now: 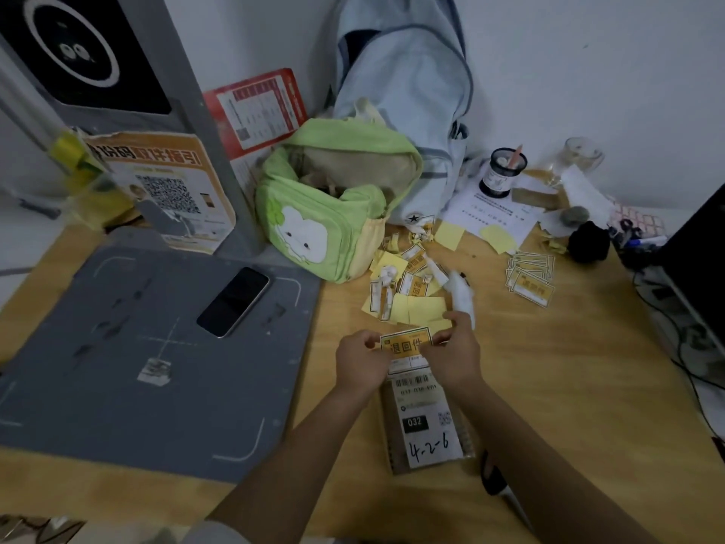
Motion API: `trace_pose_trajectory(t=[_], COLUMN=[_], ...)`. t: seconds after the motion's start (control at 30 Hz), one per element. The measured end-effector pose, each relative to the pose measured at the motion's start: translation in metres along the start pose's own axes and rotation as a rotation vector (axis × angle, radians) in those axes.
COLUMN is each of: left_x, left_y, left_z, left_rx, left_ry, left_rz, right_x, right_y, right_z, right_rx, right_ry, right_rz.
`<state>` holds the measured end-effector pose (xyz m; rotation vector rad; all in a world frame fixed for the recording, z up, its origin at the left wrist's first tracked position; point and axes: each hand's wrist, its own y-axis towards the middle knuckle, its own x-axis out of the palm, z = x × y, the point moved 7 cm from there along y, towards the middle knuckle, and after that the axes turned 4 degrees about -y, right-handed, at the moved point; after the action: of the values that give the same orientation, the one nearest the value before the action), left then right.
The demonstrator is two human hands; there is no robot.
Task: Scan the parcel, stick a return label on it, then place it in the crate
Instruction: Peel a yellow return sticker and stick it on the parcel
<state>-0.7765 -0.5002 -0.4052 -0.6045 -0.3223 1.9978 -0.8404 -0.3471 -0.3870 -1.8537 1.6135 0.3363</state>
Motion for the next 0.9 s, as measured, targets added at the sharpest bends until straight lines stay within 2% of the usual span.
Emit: trace_pose_trajectory(t=[0.2, 0.33, 0.47, 0.53, 0.6, 0.67, 0.73, 0.83, 0.9], left_x=[0.010, 0.013, 0.010, 0.008, 0.011, 0.017, 0.025, 0.028, 0.028], left_y=[0.007, 0.005, 0.004, 0.006, 0.003, -0.004, -0.007, -0.003, -0.001], left_z=[-0.017, -0.017, -0.023, -0.025, -0.017, -0.008, -0.010, -0.030, -0.039], left_rx=[0.025, 0.117, 0.102, 0.095, 0.217, 0.388, 0.462, 0.405, 0.362], left_ry=[0.082, 0.293, 0.345, 0.380, 0.465, 0.563, 0.675, 0.780, 0.756], left_rz=[-0.008, 0.025, 0.059, 0.064, 0.048, 0.012, -0.062, -0.134, -0.143], right_x=[0.014, 0.016, 0.020, 0.023, 0.027, 0.033, 0.037, 0.034, 0.033], right_y=[0.005, 0.010, 0.006, 0.001, -0.003, -0.006, -0.006, 0.001, 0.005], right_z=[0.016, 0.019, 0.019, 0.017, 0.017, 0.018, 0.024, 0.043, 0.053], right_rx=[0.042, -0.016, -0.088, -0.175, -0.268, -0.347, -0.401, -0.333, -0.272], right_ry=[-0.088, -0.159, -0.197, -0.316, -0.520, -0.653, -0.749, -0.764, -0.719], right_rz=[-0.090, -0.082, -0.052, -0.001, 0.033, -0.011, -0.078, -0.149, -0.203])
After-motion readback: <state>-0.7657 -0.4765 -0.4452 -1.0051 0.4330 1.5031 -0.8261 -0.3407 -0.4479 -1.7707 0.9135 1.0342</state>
